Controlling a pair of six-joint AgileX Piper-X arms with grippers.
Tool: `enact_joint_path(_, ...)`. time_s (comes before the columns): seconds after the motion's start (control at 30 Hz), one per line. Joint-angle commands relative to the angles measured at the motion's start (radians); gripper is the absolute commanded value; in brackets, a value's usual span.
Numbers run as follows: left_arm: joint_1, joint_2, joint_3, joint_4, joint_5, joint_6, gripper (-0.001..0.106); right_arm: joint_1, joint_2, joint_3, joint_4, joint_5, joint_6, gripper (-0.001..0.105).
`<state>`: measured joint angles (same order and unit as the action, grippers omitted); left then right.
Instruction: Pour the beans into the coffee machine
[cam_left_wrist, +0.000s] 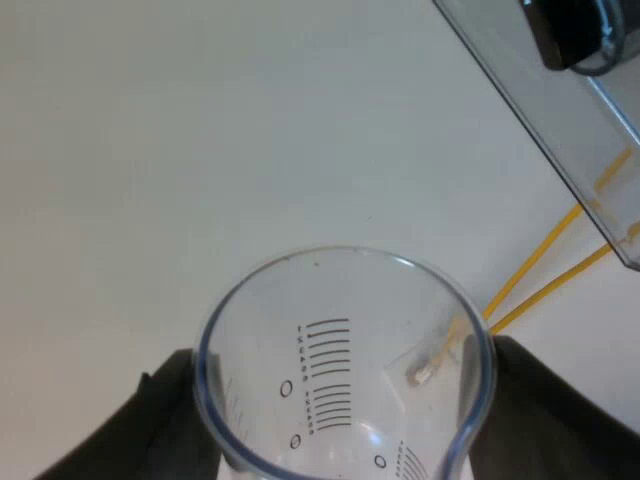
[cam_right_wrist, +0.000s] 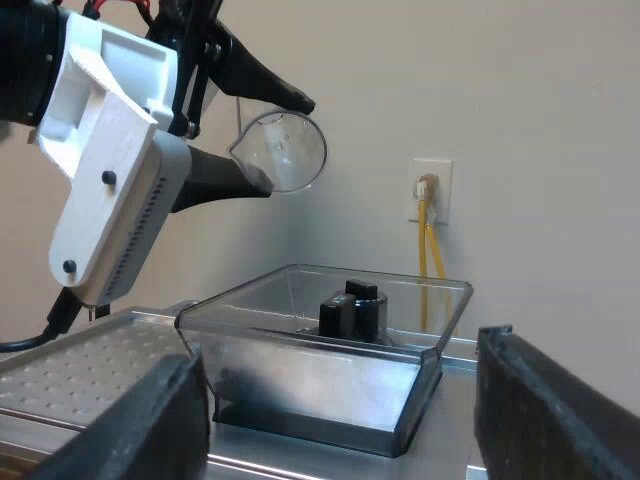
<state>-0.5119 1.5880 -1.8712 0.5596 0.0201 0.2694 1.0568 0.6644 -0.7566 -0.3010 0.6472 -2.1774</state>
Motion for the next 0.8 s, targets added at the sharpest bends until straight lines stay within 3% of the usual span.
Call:
enact_joint_path(0.03, -0.006, -0.005, -0.006, -0.021, 0.007, 0.022, 0.027, -0.005, -0.006, -0.011, -0.011, 0.003, 0.002, 0.059)
enact_joint_path(0.27, -0.006, -0.005, -0.006, -0.021, 0.007, 0.029, 0.027, -0.005, -0.006, -0.011, -0.011, 0.003, 0.002, 0.059)
enact_joint_path(0.4, -0.006, -0.005, -0.006, -0.019, 0.005, -0.043, 0.027, -0.005, -0.006, -0.011, -0.011, 0.003, 0.002, 0.059)
enact_joint_path(0.47, -0.006, -0.005, -0.006, -0.019, -0.009, -0.161, 0.027, -0.005, -0.006, -0.011, -0.011, 0.003, 0.002, 0.059)
enact_joint_path(0.63, -0.006, -0.005, -0.006, -0.019, -0.125, -0.512, 0.027, -0.005, -0.006, -0.011, -0.011, 0.003, 0.002, 0.059)
enact_joint_path(0.7, -0.006, -0.008, -0.006, -0.019, -0.226, -0.731, 0.027, -0.005, -0.006, -0.011, -0.011, 0.003, 0.002, 0.059)
enact_joint_path(0.73, -0.006, -0.008, -0.006, -0.019, -0.245, -0.775, 0.027, -0.005, -0.006, -0.011, -0.011, 0.003, 0.002, 0.059)
enact_joint_path(0.8, -0.006, -0.010, -0.006, -0.019, -0.316, -0.936, 0.027, -0.005, -0.006, -0.011, -0.011, 0.003, 0.002, 0.059)
